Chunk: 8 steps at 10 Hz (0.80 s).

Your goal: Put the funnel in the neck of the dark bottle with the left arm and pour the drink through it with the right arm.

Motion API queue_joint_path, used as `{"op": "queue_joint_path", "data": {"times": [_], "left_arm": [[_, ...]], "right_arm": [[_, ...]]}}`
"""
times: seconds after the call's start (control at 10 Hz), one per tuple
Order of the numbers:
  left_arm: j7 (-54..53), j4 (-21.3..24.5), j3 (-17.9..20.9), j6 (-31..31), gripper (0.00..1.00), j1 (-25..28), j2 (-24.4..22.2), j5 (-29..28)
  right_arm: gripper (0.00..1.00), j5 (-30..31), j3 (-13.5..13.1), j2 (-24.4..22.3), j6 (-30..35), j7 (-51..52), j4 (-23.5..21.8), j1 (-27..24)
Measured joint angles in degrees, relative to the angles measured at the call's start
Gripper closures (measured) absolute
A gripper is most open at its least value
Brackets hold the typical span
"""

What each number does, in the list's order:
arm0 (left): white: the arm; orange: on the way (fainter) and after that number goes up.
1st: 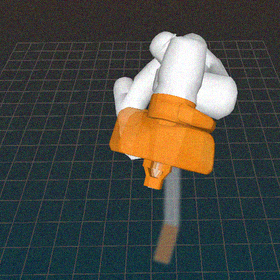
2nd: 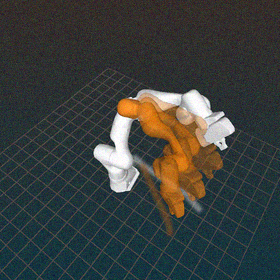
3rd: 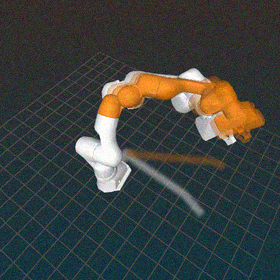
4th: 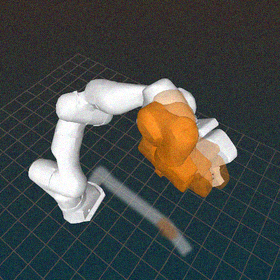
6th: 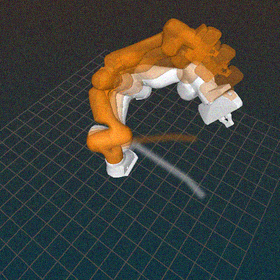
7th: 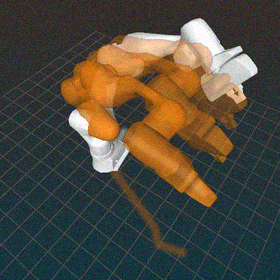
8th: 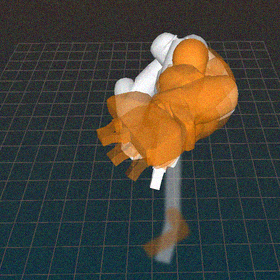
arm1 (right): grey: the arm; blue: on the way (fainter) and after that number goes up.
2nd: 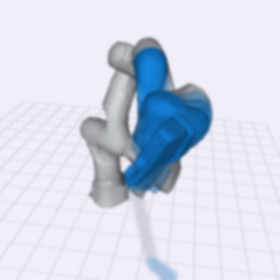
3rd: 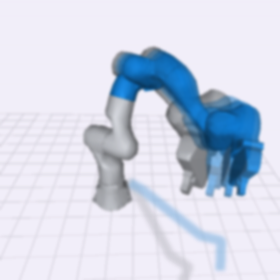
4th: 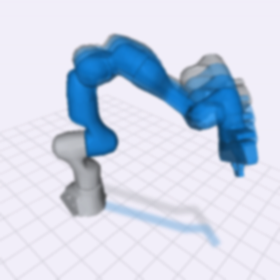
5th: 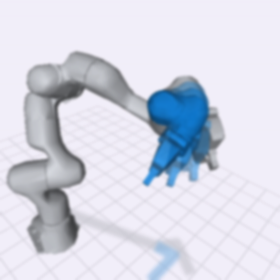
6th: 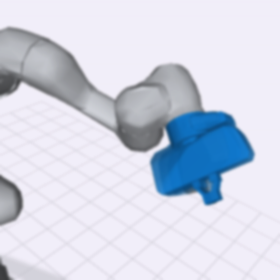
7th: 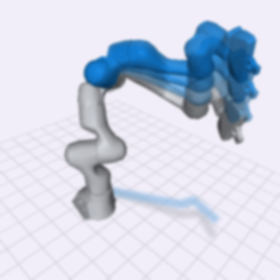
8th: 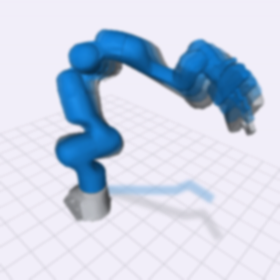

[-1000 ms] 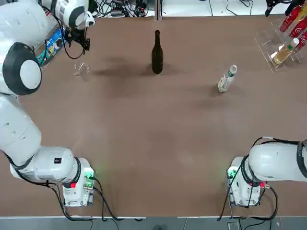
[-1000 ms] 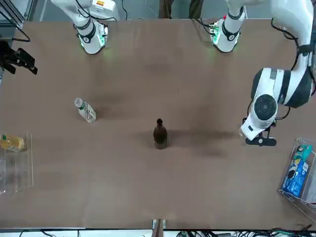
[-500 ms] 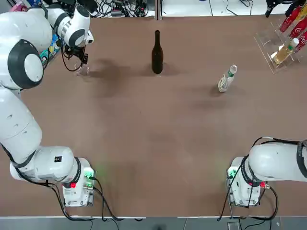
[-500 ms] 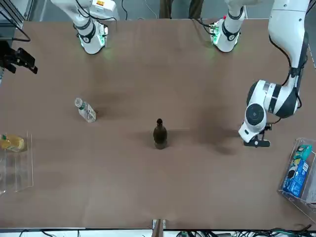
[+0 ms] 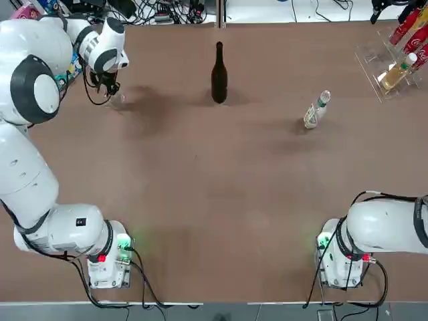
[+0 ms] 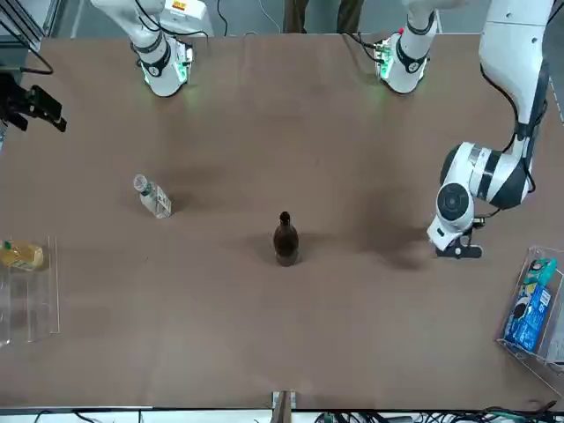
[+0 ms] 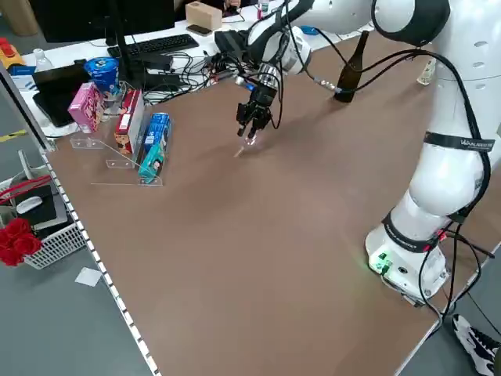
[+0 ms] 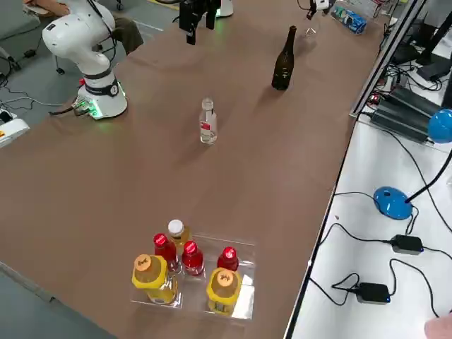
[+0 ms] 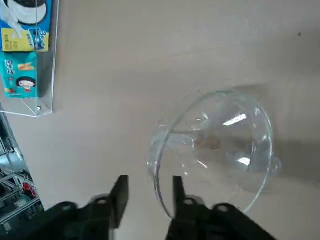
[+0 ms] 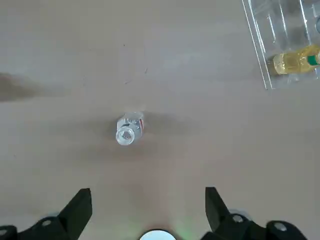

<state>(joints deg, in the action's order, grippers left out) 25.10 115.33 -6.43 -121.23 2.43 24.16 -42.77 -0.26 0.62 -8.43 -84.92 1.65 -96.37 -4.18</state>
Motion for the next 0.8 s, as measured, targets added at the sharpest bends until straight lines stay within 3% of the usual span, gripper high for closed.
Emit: {"op": "queue_joint_path", "data": {"times": [0.1, 0.2, 0.3, 0.6, 0.8], "left_arm": [[0.09, 0.24, 0.0, -0.01, 0.63, 0.0, 0.0, -0.56], [0.28, 0.32, 0.0, -0.02, 0.81, -0.01, 0.0, -1.54], [0.81, 0.32, 0.0, -0.02, 0.89, -0.03, -0.07, -2.3], [1.1, 0.02, -0.71, 0.25, 0.91, -0.39, -1.7, -2.48], [0.84, -2.58, -3.98, 4.08, 0.91, -0.47, -3.94, -1.07]], "right_arm": [[0.0, 0.0, 0.0, 0.0, 0.01, 0.0, 0.01, 0.0], [0.0, -0.01, -0.01, 0.0, 0.0, 0.13, 0.01, 0.0], [0.0, -0.05, -0.01, 0.0, -0.03, 0.4, 0.01, 0.0], [0.0, -0.2, -0.01, 0.0, -0.03, 1.41, -0.02, 0.0], [0.0, -0.7, -0.63, 0.0, -0.03, 6.59, -0.19, -0.16]]}}
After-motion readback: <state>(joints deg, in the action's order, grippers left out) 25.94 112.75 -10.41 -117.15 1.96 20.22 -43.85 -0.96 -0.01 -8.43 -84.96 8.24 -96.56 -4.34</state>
